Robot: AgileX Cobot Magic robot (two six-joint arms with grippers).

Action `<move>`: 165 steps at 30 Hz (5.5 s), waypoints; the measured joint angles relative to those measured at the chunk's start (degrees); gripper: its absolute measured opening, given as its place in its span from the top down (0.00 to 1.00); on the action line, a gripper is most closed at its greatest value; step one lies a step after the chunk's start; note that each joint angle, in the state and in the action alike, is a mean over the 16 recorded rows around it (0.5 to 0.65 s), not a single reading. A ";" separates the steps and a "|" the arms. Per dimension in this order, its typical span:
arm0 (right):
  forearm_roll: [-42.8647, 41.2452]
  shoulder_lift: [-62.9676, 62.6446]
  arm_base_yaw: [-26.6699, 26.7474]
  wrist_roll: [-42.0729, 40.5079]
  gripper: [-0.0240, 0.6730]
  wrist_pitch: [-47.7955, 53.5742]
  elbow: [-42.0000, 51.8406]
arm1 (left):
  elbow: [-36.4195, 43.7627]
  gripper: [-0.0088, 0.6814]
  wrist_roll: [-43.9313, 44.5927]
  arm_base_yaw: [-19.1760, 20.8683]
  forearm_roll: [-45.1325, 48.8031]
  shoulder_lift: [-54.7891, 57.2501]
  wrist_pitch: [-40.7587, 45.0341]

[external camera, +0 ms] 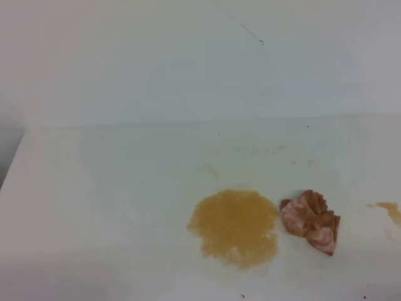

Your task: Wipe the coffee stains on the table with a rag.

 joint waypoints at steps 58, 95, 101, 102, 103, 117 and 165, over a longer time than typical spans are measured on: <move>4.06 0.00 0.00 0.04 0.97 -13.93 0.00 | 0.00 0.99 0.00 0.00 0.00 0.00 0.05; 16.38 0.06 0.00 -1.40 0.97 -46.29 -1.04 | 0.00 0.99 0.00 0.00 0.00 0.00 0.05; 16.70 0.10 0.00 -1.43 0.97 -40.43 -3.17 | 0.00 0.99 0.00 0.00 0.00 0.00 0.05; 16.62 0.11 0.00 -1.45 0.97 -38.97 -3.58 | 0.00 0.99 0.00 0.00 0.00 0.00 0.05; 16.55 0.12 0.00 -1.46 0.97 -37.47 -4.00 | 0.00 0.99 0.00 0.00 0.00 0.00 0.05; 17.20 13.45 0.00 -1.38 0.97 -17.99 -12.10 | 0.00 0.99 0.00 0.00 0.00 0.00 0.02; 55.07 65.35 2.50 -43.04 0.96 16.20 -41.38 | 0.00 0.99 0.00 0.00 0.00 0.00 -0.07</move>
